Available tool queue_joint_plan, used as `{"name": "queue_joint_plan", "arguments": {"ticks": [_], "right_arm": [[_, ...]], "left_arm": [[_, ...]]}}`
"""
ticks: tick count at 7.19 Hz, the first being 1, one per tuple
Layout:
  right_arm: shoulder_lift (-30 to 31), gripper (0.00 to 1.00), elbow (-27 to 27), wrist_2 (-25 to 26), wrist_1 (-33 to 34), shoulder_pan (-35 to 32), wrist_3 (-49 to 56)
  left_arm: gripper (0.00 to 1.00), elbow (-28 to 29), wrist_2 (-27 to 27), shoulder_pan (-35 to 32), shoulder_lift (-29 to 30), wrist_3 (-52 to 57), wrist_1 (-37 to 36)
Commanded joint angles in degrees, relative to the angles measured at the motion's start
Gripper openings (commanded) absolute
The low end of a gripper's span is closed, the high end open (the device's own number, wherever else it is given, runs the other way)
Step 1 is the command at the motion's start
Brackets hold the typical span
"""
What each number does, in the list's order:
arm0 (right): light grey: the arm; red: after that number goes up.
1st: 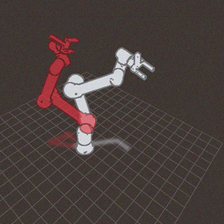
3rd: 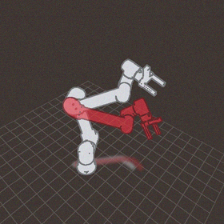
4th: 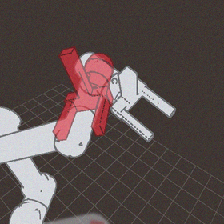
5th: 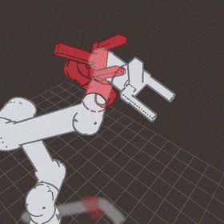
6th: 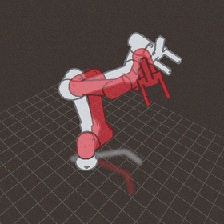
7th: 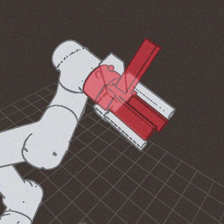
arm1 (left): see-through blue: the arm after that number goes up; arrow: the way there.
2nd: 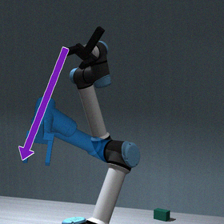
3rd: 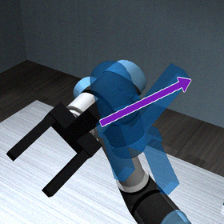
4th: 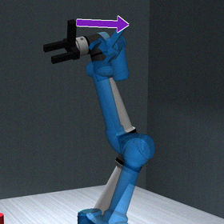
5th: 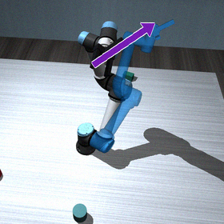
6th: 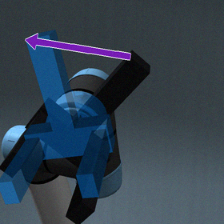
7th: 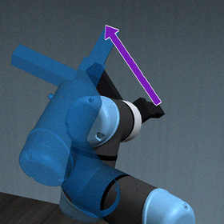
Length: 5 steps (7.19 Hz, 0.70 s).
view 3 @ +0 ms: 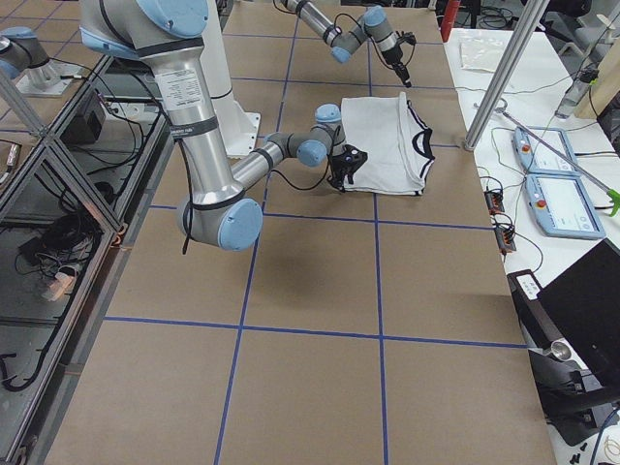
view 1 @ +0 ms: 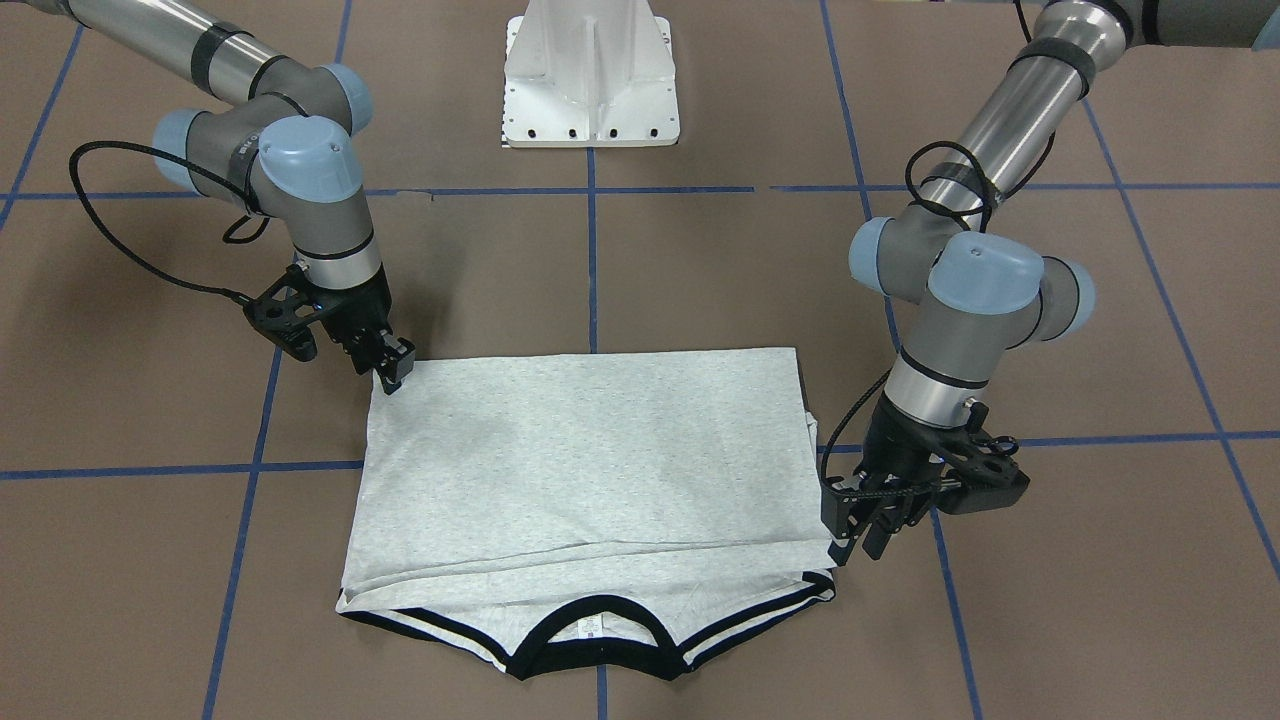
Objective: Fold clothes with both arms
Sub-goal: 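Move the right gripper down to the side edge of the folded shirt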
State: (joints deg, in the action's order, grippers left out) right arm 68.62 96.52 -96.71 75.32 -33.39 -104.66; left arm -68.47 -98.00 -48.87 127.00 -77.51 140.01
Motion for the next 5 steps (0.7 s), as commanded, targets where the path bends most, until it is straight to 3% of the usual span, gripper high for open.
{"name": "queue_joint_plan", "arguments": {"ticks": [1,3,5], "right_arm": [[-0.42,0.00,0.41,-0.32,0.00,-0.01,0.07],[0.28,0.00,3.48,-1.45,0.26,-0.18,0.07],[10.06,0.00,15.81,-5.57,0.70,-0.18,-0.20]], "left_arm": [[0.50,0.00,0.00,0.00,0.00,0.00,0.00],[0.50,0.00,0.00,-0.09,0.00,0.00,0.00],[0.50,-2.19,-0.09,-0.09,-0.35,0.00,0.09]]}}
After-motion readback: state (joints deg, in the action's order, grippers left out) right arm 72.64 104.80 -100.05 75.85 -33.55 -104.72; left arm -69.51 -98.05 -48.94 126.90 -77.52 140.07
